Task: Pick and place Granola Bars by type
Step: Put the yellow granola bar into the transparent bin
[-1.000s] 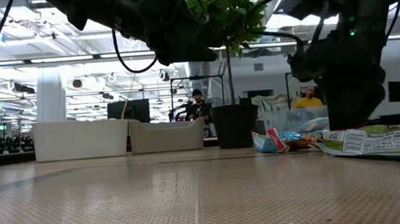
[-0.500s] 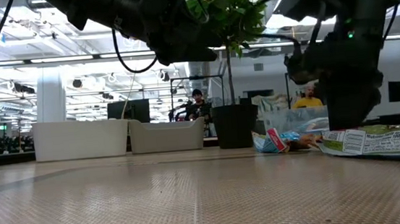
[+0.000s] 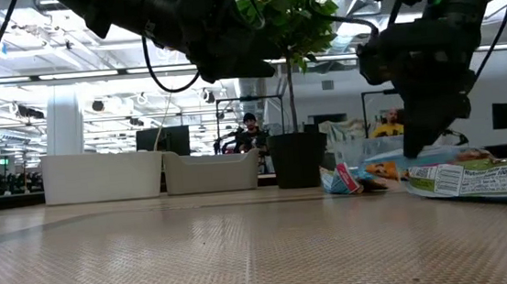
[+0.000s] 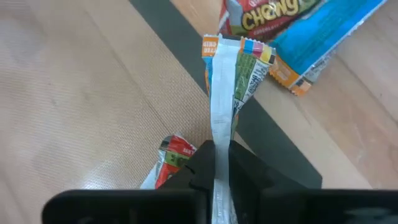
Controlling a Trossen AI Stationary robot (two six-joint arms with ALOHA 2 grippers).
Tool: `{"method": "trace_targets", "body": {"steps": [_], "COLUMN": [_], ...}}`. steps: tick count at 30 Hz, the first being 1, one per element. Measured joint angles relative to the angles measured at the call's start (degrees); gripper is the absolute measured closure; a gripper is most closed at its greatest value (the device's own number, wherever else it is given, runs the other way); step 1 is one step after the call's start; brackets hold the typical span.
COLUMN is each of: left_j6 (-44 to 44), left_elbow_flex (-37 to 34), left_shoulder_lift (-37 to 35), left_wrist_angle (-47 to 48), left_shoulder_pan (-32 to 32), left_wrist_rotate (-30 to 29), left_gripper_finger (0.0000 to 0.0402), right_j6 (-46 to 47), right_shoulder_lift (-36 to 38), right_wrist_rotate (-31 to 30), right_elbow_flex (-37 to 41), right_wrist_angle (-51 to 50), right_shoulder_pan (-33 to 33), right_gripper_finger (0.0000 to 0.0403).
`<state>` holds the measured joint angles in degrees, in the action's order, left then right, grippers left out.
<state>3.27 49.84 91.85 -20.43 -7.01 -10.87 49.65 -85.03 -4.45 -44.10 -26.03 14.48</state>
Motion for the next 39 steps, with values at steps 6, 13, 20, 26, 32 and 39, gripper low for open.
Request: {"method": "trace_targets", "body": {"steps": [6, 13, 20, 26, 32, 39], "left_j6": [0.00, 0.00, 0.00, 0.00, 0.00, 0.02], "left_elbow_flex": [0.00, 0.00, 0.00, 0.00, 0.00, 0.00], "left_shoulder_lift": [0.00, 0.00, 0.00, 0.00, 0.00, 0.00], "left_wrist_angle": [-0.02, -0.02, -0.02, 0.00, 0.00, 0.00], "left_shoulder_pan": [0.00, 0.00, 0.02, 0.00, 0.00, 0.01], "left_wrist_rotate": [0.00, 0.00, 0.00, 0.00, 0.00, 0.00], "left_gripper_finger": [0.0120, 0.0120, 0.0120, 0.0120, 0.0120, 0.0120], "right_j6": [-0.80, -3.15, -6.48, -9.89, -13.24, -19.45], "right_shoulder_lift": [0.02, 0.02, 2.50, 8.79, 14.95, 18.11], "right_wrist_rotate": [-0.70, -1.98, -4.25, -8.78, -21.21, -30.98], "right_elbow_flex": [-0.02, -0.02, -1.71, -4.64, -8.64, -10.42], "right_wrist_angle": [-0.03, -0.03, -2.11, -7.18, -18.38, -23.00], "right_shoulder_pan": [-0.63, -2.32, -4.41, -7.19, -11.39, -19.14], "right_gripper_finger": [0.0398, 0.0401, 0.0402, 0.0402, 0.0402, 0.0402]}}
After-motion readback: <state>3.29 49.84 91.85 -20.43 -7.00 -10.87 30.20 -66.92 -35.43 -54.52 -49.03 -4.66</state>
